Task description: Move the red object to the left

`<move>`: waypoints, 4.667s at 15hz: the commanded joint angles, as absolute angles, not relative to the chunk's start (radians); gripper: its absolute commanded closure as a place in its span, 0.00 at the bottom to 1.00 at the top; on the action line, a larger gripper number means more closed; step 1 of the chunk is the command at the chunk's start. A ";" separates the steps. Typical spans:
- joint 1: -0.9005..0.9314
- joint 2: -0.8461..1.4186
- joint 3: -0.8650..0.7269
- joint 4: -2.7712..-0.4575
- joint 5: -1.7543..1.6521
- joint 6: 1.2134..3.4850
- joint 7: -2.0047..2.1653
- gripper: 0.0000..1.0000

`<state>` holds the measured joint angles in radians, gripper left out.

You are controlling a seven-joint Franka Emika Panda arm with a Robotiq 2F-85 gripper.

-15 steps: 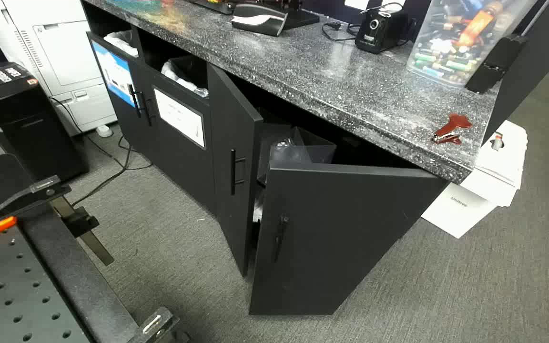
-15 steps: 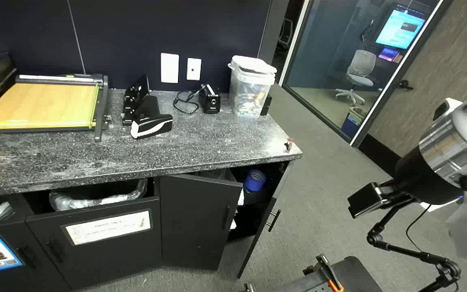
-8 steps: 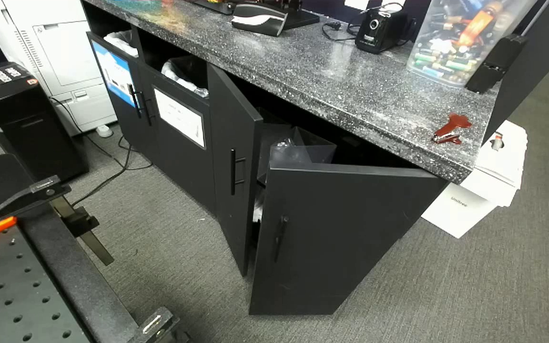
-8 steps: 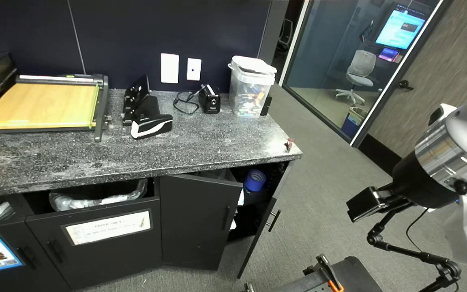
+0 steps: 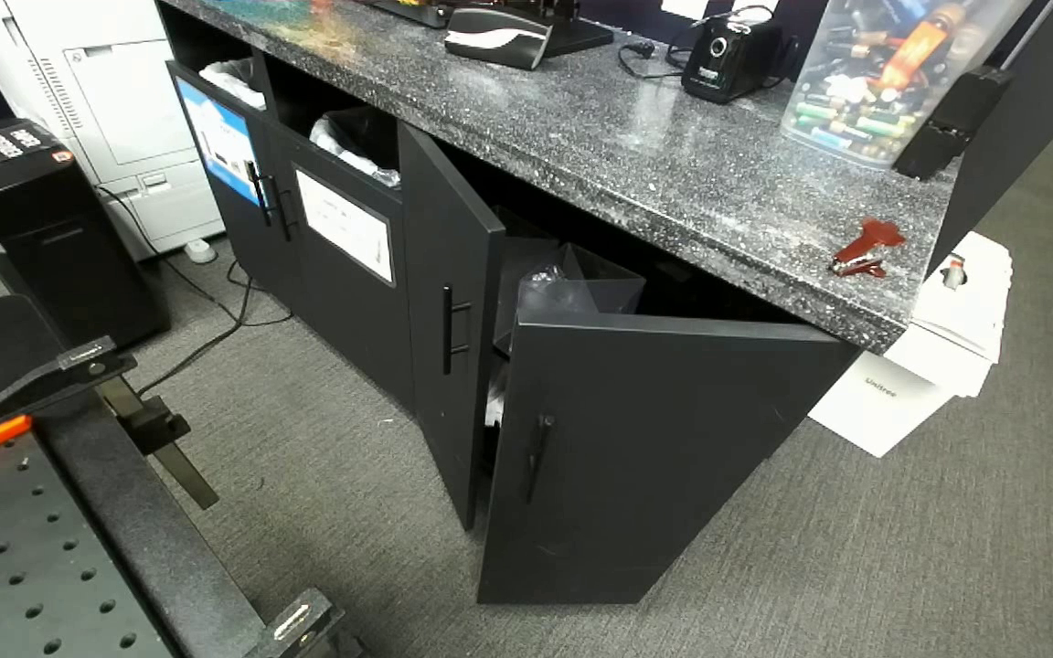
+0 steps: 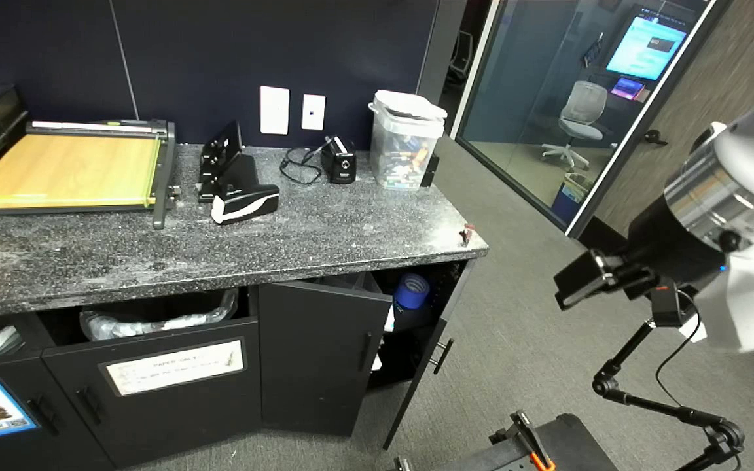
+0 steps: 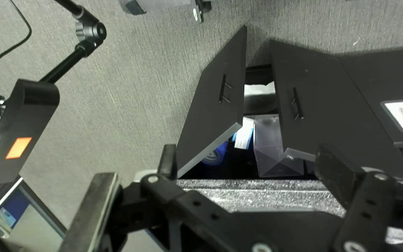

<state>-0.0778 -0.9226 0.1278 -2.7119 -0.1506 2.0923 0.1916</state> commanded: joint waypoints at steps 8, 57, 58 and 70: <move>-0.136 -0.253 -0.062 -2.167 -0.114 2.276 0.072 0.00; -0.235 1.323 -0.149 -0.472 0.073 1.975 0.501 0.98; -0.233 1.322 -0.148 -0.470 0.072 1.979 0.497 1.00; -0.036 1.206 -0.010 -0.456 0.067 1.923 0.313 0.96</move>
<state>-0.1127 1.2216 -0.0237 -0.4205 0.0809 1.9334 0.3176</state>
